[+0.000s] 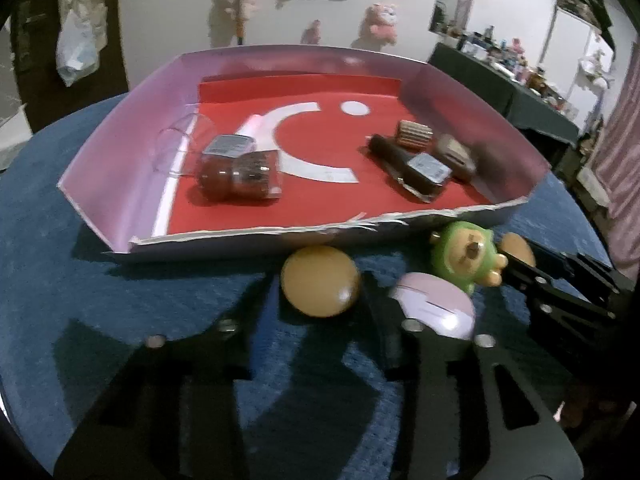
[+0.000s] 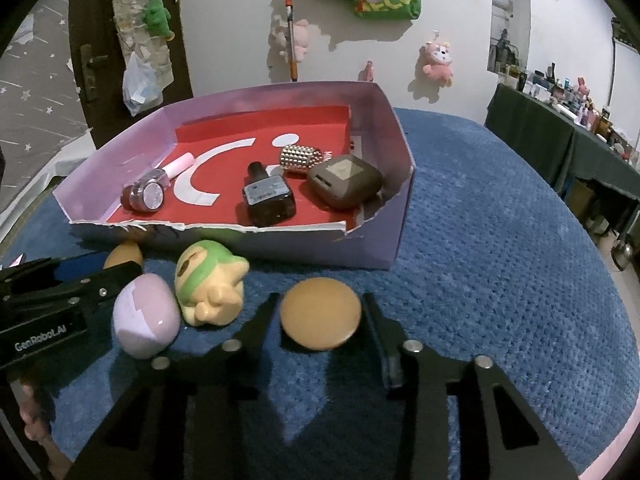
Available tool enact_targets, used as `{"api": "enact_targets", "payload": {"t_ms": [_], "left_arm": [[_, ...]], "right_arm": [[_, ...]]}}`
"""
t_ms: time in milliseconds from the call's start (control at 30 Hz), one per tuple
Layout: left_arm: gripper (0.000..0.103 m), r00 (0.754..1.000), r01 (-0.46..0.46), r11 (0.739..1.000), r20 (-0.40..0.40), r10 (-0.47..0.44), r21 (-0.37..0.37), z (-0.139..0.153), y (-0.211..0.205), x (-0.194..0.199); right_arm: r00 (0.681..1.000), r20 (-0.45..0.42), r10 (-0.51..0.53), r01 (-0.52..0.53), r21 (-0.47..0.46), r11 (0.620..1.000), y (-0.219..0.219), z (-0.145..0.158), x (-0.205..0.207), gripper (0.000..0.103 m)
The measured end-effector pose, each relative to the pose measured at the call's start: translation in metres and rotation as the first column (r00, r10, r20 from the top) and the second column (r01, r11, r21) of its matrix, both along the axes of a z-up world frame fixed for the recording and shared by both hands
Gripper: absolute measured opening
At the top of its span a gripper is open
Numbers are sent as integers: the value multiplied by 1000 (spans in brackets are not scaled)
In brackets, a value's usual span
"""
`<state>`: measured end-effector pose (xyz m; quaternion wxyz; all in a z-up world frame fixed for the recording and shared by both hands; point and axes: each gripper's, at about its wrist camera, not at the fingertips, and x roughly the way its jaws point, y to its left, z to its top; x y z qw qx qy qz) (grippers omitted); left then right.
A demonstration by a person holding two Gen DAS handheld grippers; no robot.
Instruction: Organize rigid objects
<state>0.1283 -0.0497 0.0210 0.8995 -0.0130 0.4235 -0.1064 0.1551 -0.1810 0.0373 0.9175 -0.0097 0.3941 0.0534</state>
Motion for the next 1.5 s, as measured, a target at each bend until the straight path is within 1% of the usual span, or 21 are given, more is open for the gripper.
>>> {"api": "enact_targets", "payload": {"t_ms": [100,367,600,833,1100,1267,1500], "left_arm": [[36,1000,8,1000,12,-8,18,0,-2,-2],[36,1000,17,1000,12,-17,-8,1,3,-12],[36,1000,4,999,4,-4,-45,-1,18,-25],[36,1000,-15,998,4,15,-58,-1,33,-37],[36,1000,-17,997,12,18,-70,1,39,-48],[36,1000,-17,997,16,18,-74,4,41,-53],[36,1000,-13,997,23,15,-81,8,41,-58]], "right_arm": [[1000,0,0,0,5,1000,0,0,0,40],[1000,-5,9,-8,37,999,-1,2,-7,40],[999,-17,36,-35,60,998,4,4,-20,40],[998,-24,61,-59,78,995,14,6,-35,40],[994,-13,106,-105,87,991,29,16,-53,40],[991,-12,134,-132,110,985,35,21,-59,40],[988,-8,156,-154,117,981,41,26,-64,40]]}}
